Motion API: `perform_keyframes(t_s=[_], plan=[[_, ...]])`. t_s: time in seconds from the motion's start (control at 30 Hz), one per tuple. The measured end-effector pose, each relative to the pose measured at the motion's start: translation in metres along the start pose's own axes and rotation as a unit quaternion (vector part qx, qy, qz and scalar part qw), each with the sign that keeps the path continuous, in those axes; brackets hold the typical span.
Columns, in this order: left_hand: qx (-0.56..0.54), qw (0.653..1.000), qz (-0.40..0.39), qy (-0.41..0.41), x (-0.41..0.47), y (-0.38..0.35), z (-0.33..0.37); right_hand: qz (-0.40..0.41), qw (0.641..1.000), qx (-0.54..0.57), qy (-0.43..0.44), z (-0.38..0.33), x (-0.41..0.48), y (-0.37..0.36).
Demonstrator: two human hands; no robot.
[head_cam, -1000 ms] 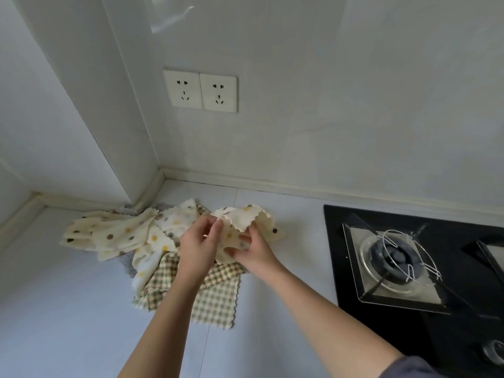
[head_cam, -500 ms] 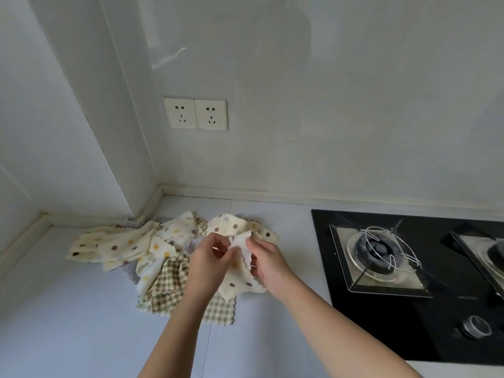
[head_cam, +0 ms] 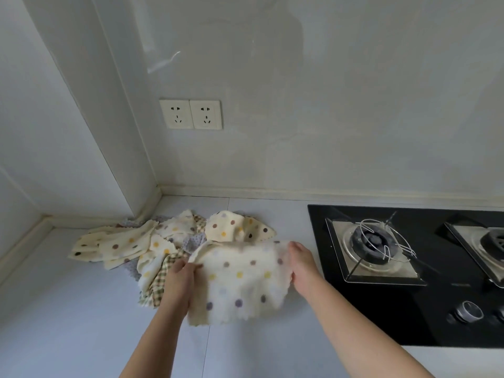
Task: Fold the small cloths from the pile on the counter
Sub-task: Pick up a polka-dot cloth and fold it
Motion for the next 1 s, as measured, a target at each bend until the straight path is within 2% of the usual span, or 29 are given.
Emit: perform_keyframes(t_s=[0.03, 0.1, 0.17, 0.23, 0.3, 0.37, 0.43, 0.5, 0.53, 0.6, 0.67, 0.7, 0.77, 0.87, 0.9, 0.97, 1.0], plan=[[0.085, 0.996, 0.013, -0.005, 0.005, 0.004, -0.012, 0.024, 0.999, -0.036, -0.004, 0.009, 0.006, 0.015], [0.227, 0.974, -0.008, -0.004, 0.005, -0.001, -0.038, 0.045, 0.989, -0.142, -0.004, 0.029, 0.016, 0.038], [0.321, 0.946, -0.034, -0.036, 0.000, -0.008, -0.058, 0.012, 0.967, -0.252, -0.020, 0.052, 0.019, 0.047], [0.377, 0.920, -0.021, -0.107, -0.009, -0.012, -0.058, -0.016, 0.944, -0.329, -0.036, 0.067, 0.008, 0.052], [0.389, 0.900, -0.040, -0.191, -0.020, -0.023, -0.051, -0.009, 0.917, -0.398, 0.000, 0.071, 0.003, 0.058], [0.402, 0.872, -0.097, -0.262, -0.032, -0.043, -0.049, -0.004, 0.893, -0.446, 0.053, 0.071, -0.004, 0.057], [0.426, 0.835, -0.151, -0.314, -0.041, -0.061, -0.053, -0.013, 0.836, -0.534, 0.123, 0.070, -0.011, 0.051], [0.445, 0.806, -0.192, -0.340, -0.046, -0.075, -0.062, -0.050, 0.767, -0.606, 0.205, 0.071, -0.024, 0.036], [0.452, 0.796, -0.206, -0.345, -0.046, -0.079, -0.068, -0.076, 0.749, -0.613, 0.239, 0.072, -0.033, 0.029], [0.471, 0.779, -0.224, -0.347, -0.047, -0.084, -0.080, -0.128, 0.737, -0.606, 0.270, 0.081, -0.044, 0.020], [0.491, 0.761, -0.228, -0.358, -0.046, -0.087, -0.090, -0.172, 0.718, -0.621, 0.263, 0.095, -0.049, 0.017], [0.496, 0.755, -0.223, -0.367, -0.046, -0.087, -0.091, -0.183, 0.698, -0.641, 0.262, 0.102, -0.048, 0.017], [0.497, 0.745, -0.197, -0.399, -0.049, -0.087, -0.087, -0.177, 0.654, -0.686, 0.265, 0.111, -0.045, 0.017], [0.535, 0.694, -0.174, -0.449, -0.059, -0.095, -0.078, -0.153, 0.597, -0.735, 0.281, 0.116, -0.041, 0.010], [0.544, 0.689, -0.161, -0.450, -0.060, -0.095, -0.076, -0.143, 0.581, -0.756, 0.265, 0.116, -0.039, 0.010], [0.545, 0.696, -0.143, -0.445, -0.058, -0.092, -0.073, -0.102, 0.582, -0.755, 0.284, 0.102, -0.036, 0.007], [0.542, 0.702, -0.137, -0.440, -0.055, -0.090, -0.074, -0.107, 0.593, -0.746, 0.284, 0.097, -0.039, 0.005]])
Point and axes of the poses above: each hand's wrist, its own x-axis towards the middle knuckle, its own y-axis out of the back of the hand, z = x × y, the point moved 9 cm from there along x, towards the middle knuckle, and after that the axes turned 1 degree about -y, right-handed, at the moved point
